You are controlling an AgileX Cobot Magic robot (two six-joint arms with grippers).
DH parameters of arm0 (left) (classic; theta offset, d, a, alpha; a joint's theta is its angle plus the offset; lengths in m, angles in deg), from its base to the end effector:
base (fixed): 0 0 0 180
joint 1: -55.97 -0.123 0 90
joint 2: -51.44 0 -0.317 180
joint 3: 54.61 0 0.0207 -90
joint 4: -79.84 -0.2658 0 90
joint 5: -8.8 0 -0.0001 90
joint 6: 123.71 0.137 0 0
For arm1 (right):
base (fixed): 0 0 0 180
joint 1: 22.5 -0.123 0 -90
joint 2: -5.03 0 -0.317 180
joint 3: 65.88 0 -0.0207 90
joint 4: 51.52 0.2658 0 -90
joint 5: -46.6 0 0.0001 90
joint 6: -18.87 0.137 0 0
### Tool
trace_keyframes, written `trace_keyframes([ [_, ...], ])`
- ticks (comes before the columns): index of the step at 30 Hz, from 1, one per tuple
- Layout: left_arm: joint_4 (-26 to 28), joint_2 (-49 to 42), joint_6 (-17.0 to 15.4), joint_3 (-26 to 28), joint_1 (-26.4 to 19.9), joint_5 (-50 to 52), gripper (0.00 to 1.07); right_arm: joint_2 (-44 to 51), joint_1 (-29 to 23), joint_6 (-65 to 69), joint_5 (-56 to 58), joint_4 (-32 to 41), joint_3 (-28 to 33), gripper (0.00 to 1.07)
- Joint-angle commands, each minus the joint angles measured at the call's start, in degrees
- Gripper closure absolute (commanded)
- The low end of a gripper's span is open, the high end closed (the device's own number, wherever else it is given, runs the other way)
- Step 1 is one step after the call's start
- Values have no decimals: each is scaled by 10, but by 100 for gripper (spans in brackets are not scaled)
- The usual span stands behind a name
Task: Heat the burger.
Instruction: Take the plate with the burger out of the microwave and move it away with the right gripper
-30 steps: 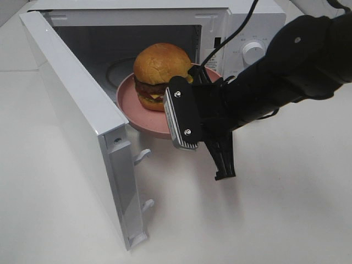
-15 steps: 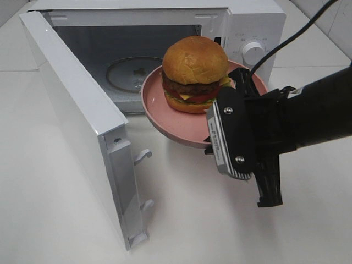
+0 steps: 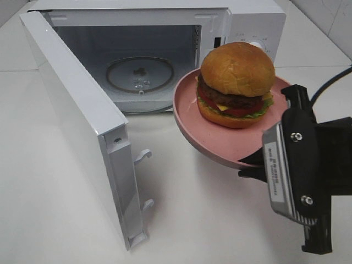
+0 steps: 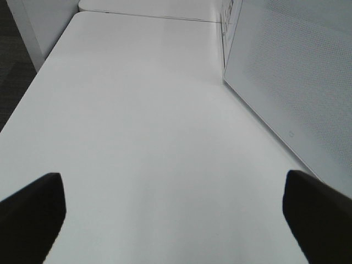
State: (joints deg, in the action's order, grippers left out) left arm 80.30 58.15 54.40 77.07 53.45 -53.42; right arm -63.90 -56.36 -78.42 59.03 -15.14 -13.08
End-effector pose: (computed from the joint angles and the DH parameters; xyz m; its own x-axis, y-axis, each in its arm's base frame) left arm 0.0129 -0.0004 0.2665 -0.4557 -0.0568 -0.8883 -0.0544 0.9979 -0.0359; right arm 0.1764 0.1395 0.2060 0.2918 -0.8544 -0.4299 -0.7875 0.0405 -0.6150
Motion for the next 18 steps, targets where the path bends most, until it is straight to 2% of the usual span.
trace_keyframes([
  [1, 1, -1, 0, -2, -2, 10, 7, 35, 2, 42, -27, -37, 9, 107],
  [3, 1, -1, 0, -2, -2, 10, 7, 58, 2, 119, -18, -101, 18, 107],
  [4, 1, -1, 0, -2, -2, 10, 7, 58, 2, 119, -18, -101, 18, 107],
  [6, 1, -1, 0, -2, -2, 10, 7, 76, 2, 212, -3, -178, 19, 107],
  [7, 1, -1, 0, -2, -2, 10, 7, 76, 2, 212, -3, -178, 19, 107],
  [8, 1, -1, 0, -2, -2, 10, 7, 83, 2, 290, 6, -238, 19, 107],
  [10, 1, -1, 0, -2, -2, 10, 7, 85, 2, 329, 11, -263, 19, 107],
  [12, 1, -1, 0, -2, -2, 10, 7, 87, 2, 480, 37, -370, 19, 107],
  [14, 1, -1, 0, -2, -2, 10, 7, 87, 2, 510, 43, -394, 19, 107],
  [15, 1, -1, 0, -2, -2, 10, 7, 87, 2, 583, 54, -443, 19, 107],
  [18, 1, -1, 0, -2, -2, 10, 7, 87, 2, 621, 60, -464, 19, 107],
])
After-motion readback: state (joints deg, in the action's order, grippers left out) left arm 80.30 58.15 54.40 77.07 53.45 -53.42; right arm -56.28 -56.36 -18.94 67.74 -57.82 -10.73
